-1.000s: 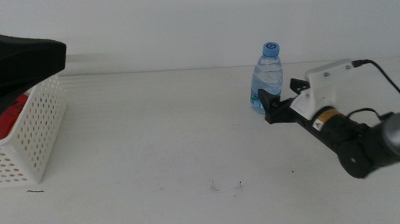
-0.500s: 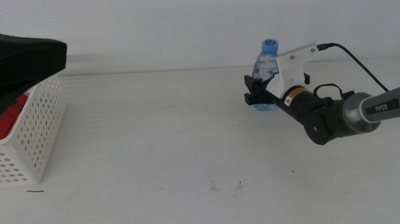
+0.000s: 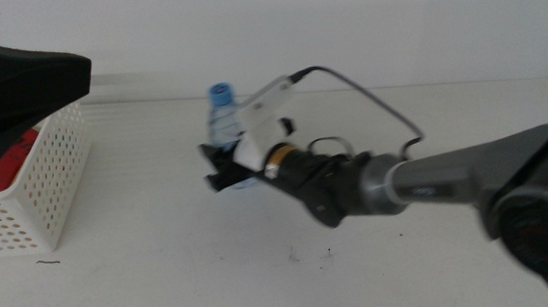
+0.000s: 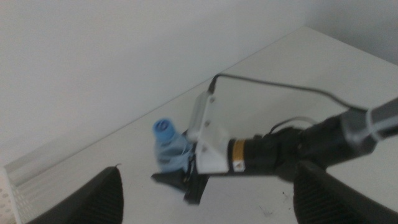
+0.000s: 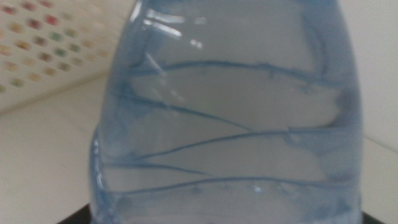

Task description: Use arms to grab the bottles and put them into the dustbin to the left of the table.

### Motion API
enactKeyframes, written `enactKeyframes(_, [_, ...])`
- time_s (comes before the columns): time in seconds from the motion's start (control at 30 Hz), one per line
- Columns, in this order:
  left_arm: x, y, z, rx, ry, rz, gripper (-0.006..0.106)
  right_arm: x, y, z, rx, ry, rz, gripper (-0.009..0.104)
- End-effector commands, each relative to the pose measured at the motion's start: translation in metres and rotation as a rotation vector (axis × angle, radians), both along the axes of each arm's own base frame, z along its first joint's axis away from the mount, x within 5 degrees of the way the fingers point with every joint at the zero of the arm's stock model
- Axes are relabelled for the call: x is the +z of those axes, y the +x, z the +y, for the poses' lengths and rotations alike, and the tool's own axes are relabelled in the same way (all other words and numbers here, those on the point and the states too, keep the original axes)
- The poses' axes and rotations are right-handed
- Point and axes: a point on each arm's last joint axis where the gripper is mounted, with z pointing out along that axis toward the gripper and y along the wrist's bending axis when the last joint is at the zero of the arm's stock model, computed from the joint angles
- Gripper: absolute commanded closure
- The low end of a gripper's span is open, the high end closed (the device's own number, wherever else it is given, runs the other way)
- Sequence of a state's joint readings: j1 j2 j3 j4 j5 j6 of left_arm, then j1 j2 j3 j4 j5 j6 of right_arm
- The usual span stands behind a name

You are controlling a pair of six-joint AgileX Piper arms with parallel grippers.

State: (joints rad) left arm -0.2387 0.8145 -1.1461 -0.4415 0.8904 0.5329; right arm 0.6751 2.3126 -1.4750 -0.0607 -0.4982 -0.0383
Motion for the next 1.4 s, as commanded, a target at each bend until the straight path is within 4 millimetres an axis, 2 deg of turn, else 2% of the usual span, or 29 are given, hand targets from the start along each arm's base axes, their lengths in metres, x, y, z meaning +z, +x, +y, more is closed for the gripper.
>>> enactKeyframes(0.0, [0.003,-0.001,0.000,0.006,-0.016,-0.010,0.007,0.004,0.001,0.019,0.009,0.060,-0.045,0.094])
enactKeyframes(0.13, [0.003,-0.001,0.000,0.006,-0.016,-0.010,0.007,-0.012,-0.004,0.043,0.047,0.050,-0.030,0.094])
enactKeyframes(0.2, [0.003,-0.001,0.000,0.006,-0.016,-0.010,0.007,-0.016,-0.005,0.050,0.055,0.053,-0.031,0.089])
enactKeyframes(0.3, [0.003,-0.001,0.000,0.006,-0.016,-0.010,0.007,-0.021,-0.006,0.051,0.054,0.048,-0.006,0.061])
enactKeyframes(0.4, [0.003,-0.001,0.000,0.006,-0.016,-0.010,0.007,-0.021,-0.011,0.051,0.058,-0.024,0.075,0.016])
enactKeyframes(0.43, [0.003,-0.001,0.000,0.006,-0.016,-0.010,0.007,-0.019,-0.015,0.051,0.060,-0.074,0.128,0.004])
enactKeyframes(0.53, [0.003,-0.001,0.000,0.006,-0.016,-0.010,0.007,-0.007,-0.037,0.040,0.055,-0.143,0.255,0.004])
enactKeyframes(0.6, [0.003,-0.001,0.000,0.006,-0.016,-0.010,0.007,0.007,-0.055,0.023,0.034,-0.127,0.310,0.004])
enactKeyframes(0.7, [0.003,-0.001,0.000,0.006,-0.016,-0.010,0.007,0.035,-0.093,-0.016,0.013,-0.101,0.350,0.004])
enactKeyframes(0.77, [0.003,-0.001,0.000,0.006,-0.016,-0.010,0.007,0.070,-0.122,-0.045,0.010,-0.109,0.360,0.004])
enactKeyframes(0.83, [0.003,-0.001,0.000,0.006,-0.016,-0.010,0.007,0.099,-0.144,-0.067,0.004,-0.145,0.395,0.004])
enactKeyframes(0.9, [0.003,-0.001,0.000,0.006,-0.016,-0.010,0.007,0.137,-0.165,-0.088,-0.001,-0.182,0.429,0.004])
enactKeyframes(1.07, [0.003,-0.001,0.000,0.006,-0.016,-0.010,0.007,0.236,-0.206,-0.130,0.008,-0.163,0.382,0.004])
enactKeyframes(1.13, [0.003,-0.001,0.000,0.006,-0.016,-0.010,0.007,0.267,-0.220,-0.144,0.010,-0.135,0.354,0.004])
enactKeyframes(1.23, [0.003,-0.001,0.000,0.005,-0.015,-0.011,0.007,0.292,-0.231,-0.156,0.009,-0.096,0.328,0.004])
enactKeyframes(1.37, [0.003,-0.001,0.000,0.005,-0.015,-0.011,0.007,0.297,-0.235,-0.159,-0.002,-0.067,0.340,0.004])
